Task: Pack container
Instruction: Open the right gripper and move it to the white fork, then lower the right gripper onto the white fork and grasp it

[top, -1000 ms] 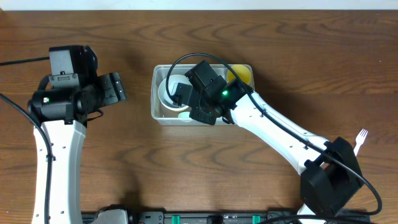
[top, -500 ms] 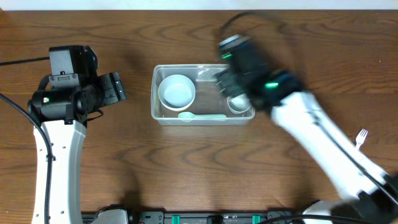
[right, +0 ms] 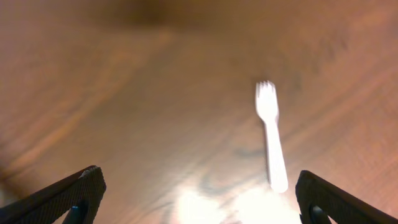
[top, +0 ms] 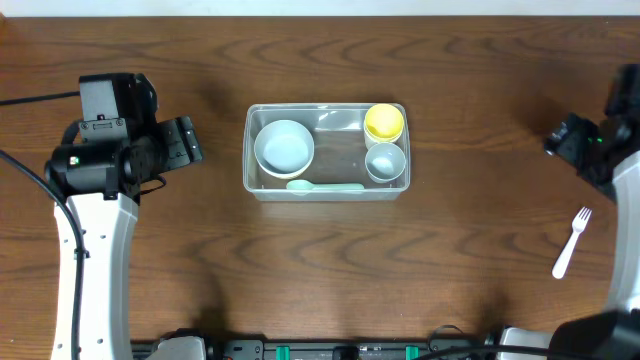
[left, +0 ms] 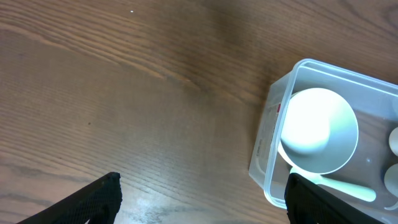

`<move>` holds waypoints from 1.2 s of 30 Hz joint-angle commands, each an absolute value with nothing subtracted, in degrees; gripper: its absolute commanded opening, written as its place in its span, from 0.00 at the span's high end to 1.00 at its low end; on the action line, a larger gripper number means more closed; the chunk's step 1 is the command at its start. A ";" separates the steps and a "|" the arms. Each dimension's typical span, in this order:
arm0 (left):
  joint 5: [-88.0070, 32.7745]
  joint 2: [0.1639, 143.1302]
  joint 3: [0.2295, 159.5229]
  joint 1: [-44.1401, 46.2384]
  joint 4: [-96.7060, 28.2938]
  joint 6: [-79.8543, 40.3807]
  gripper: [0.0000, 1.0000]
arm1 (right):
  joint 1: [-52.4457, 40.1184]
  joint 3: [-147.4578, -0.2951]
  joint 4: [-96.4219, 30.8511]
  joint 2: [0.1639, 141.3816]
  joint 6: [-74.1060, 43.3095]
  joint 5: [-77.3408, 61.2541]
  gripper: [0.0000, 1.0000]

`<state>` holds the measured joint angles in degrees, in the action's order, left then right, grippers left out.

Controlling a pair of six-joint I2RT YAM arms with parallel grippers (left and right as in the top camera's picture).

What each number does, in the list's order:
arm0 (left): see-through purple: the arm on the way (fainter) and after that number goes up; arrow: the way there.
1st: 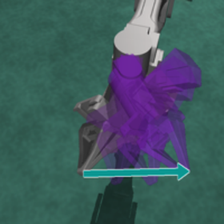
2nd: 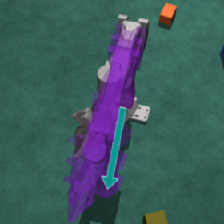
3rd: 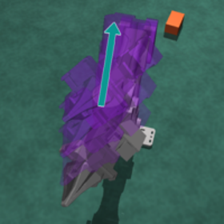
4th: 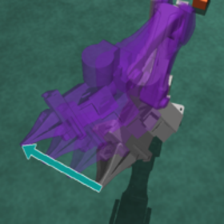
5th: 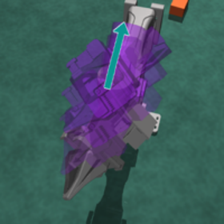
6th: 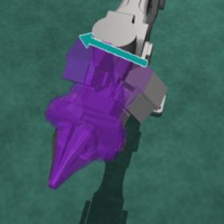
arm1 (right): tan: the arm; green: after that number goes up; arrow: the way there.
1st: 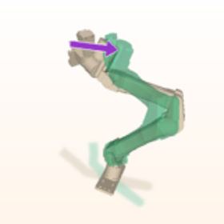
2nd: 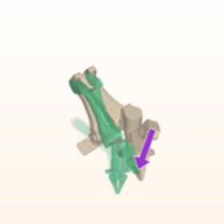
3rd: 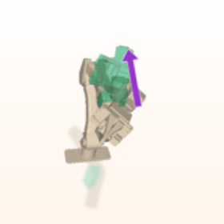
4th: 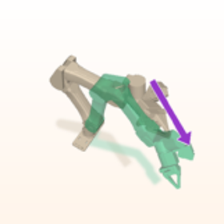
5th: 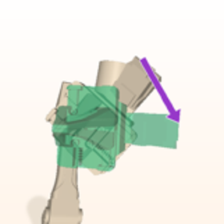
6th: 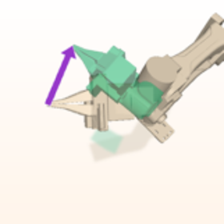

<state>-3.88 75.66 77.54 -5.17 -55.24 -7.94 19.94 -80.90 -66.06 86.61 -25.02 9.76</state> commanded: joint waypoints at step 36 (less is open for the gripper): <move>-3.01 76.09 77.10 -5.45 -55.48 -8.71 0.15 | 31.22 -46.06 -28.91 97.56 -9.28 6.44 0.01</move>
<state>-3.88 75.66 77.54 -5.17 -55.31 -7.94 31.00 -48.86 -29.21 96.33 -10.15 6.94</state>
